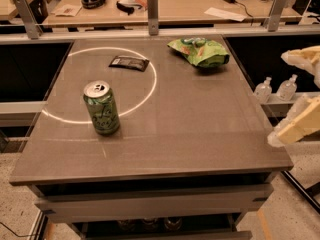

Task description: Move green can near rxbar chocolate

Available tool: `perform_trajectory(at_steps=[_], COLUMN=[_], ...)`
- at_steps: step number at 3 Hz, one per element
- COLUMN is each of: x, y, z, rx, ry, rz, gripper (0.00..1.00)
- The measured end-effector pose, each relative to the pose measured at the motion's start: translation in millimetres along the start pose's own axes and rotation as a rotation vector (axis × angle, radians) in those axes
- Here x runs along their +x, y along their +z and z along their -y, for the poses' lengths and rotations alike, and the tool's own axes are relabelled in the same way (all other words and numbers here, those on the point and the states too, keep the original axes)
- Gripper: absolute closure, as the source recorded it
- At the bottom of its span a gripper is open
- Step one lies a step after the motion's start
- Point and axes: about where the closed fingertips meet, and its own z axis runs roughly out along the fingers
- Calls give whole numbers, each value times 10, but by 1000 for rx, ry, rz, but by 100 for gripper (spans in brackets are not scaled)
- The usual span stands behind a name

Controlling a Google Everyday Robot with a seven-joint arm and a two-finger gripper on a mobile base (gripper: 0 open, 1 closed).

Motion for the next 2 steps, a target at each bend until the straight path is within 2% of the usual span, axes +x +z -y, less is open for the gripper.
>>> perform_trajectory(at_steps=[1,2], x=[129,1], y=[233,392], z=[-75,-145], rx=[-25,-96], ry=[56,124], rz=[176,383], gripper=[0,0])
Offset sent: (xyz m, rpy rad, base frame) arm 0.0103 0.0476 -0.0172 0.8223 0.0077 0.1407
